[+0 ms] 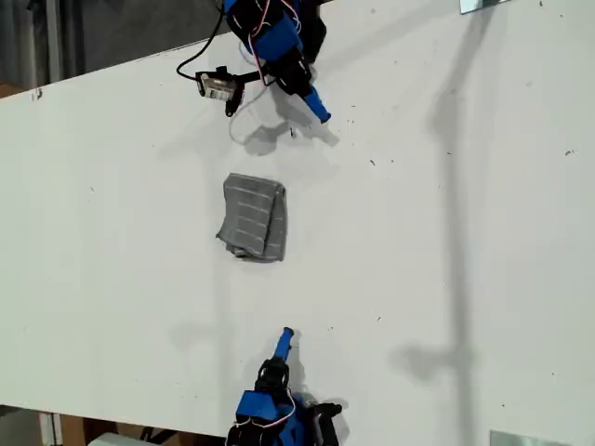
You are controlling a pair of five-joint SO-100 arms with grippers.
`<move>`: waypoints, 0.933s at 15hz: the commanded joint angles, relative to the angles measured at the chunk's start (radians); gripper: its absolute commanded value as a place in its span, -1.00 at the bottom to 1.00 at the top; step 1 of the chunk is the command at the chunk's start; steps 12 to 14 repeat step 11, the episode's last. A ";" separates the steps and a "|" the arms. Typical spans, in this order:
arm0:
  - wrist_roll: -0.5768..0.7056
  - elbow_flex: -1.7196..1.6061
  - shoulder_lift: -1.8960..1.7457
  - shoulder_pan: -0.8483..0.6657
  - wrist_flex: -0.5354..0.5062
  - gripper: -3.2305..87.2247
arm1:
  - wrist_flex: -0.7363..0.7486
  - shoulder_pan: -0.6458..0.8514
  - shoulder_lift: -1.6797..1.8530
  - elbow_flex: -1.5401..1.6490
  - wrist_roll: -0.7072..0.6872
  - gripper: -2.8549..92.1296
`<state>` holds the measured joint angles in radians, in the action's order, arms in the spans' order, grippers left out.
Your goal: Grasp corners of a square towel and fold twice.
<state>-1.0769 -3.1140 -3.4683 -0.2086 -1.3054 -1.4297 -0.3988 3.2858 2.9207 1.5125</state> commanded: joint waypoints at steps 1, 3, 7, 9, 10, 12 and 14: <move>0.029 -0.005 -0.006 0.011 -0.003 -0.49 | -0.009 0.009 -0.002 -0.025 -0.012 -0.46; 0.029 -0.005 -0.005 0.095 -0.003 -0.51 | -0.009 0.011 -0.002 -0.025 -0.012 -0.46; 0.029 -0.005 -0.005 0.141 -0.003 -0.54 | -0.009 0.014 -0.002 -0.025 -0.012 -0.46; 0.029 -0.005 -0.005 0.141 -0.003 -0.54 | -0.009 0.014 -0.002 -0.025 -0.012 -0.46; 0.029 -0.005 -0.005 0.141 -0.003 -0.54 | -0.009 0.015 -0.002 -0.025 -0.012 -0.46; 0.029 -0.005 -0.005 0.141 -0.003 -0.55 | -0.009 0.015 -0.002 -0.025 -0.012 -0.46; 0.029 -0.005 -0.005 0.141 -0.003 -0.55 | -0.009 0.015 -0.002 -0.025 -0.012 -0.46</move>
